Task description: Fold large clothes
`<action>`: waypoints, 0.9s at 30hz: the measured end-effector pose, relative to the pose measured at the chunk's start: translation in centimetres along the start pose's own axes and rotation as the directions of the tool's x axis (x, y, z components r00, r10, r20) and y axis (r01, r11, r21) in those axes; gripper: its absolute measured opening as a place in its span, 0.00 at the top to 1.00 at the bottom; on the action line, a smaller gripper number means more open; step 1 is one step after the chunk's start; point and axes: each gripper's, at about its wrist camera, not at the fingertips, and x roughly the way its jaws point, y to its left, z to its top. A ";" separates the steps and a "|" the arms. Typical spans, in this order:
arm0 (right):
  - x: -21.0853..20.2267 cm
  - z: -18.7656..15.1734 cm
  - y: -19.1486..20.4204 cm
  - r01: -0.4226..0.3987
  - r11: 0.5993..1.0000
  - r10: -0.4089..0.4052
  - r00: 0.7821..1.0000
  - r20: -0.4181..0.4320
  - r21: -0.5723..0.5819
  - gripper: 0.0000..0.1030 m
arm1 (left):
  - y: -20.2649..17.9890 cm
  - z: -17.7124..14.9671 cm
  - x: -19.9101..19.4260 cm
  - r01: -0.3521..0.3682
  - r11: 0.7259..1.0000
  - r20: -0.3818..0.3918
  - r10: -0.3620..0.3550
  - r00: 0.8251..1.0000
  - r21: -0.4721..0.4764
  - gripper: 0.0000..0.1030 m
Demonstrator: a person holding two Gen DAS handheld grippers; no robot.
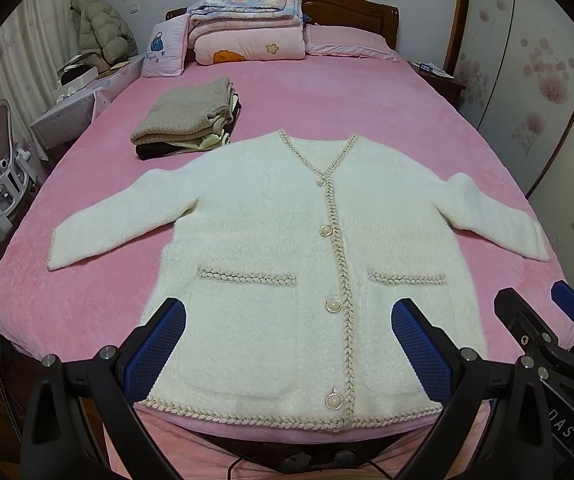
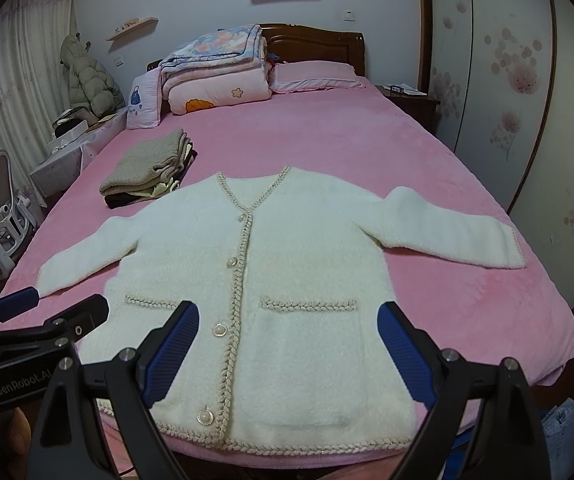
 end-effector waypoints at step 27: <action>-0.3 2.5 -4.6 -0.002 0.998 -0.001 0.999 0.048 0.058 0.11 | -5.3 4.9 -1.7 0.060 0.990 0.120 -0.075 0.990 0.125 0.04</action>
